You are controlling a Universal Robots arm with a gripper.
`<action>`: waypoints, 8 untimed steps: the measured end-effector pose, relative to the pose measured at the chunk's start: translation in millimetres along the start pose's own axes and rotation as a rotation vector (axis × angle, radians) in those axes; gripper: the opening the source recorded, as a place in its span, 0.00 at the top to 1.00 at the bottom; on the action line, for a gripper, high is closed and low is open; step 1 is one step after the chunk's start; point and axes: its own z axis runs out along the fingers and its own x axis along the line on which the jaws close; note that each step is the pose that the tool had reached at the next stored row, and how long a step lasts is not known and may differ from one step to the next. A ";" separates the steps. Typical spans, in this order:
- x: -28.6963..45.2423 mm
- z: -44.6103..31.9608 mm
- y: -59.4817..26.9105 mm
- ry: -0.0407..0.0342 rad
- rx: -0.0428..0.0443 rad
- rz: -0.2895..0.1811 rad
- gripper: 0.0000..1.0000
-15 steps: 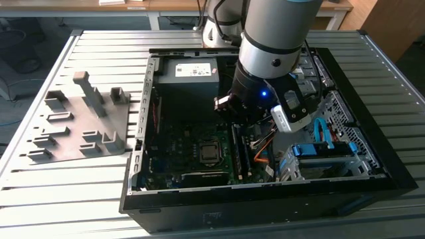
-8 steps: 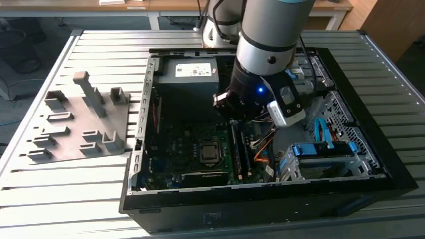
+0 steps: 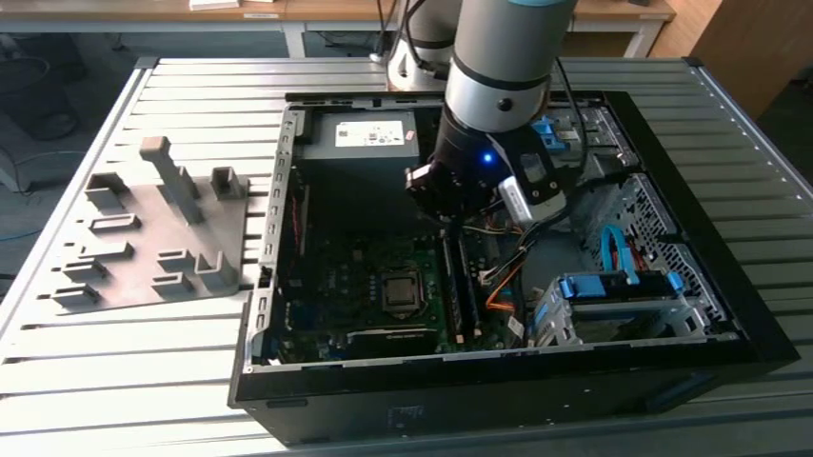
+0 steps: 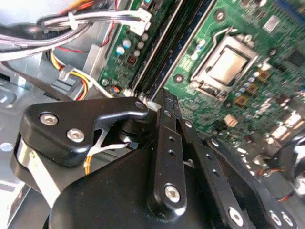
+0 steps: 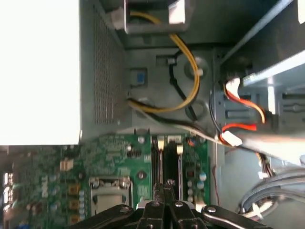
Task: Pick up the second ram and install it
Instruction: 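Press down the second ram until it locks into place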
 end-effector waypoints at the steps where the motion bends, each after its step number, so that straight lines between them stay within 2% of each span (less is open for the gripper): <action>1: -0.1 1.7 0.2 0.0001 0.0003 0.000 0.90; 8: -0.6 14.4 1.6 0.0001 0.0004 0.000 0.90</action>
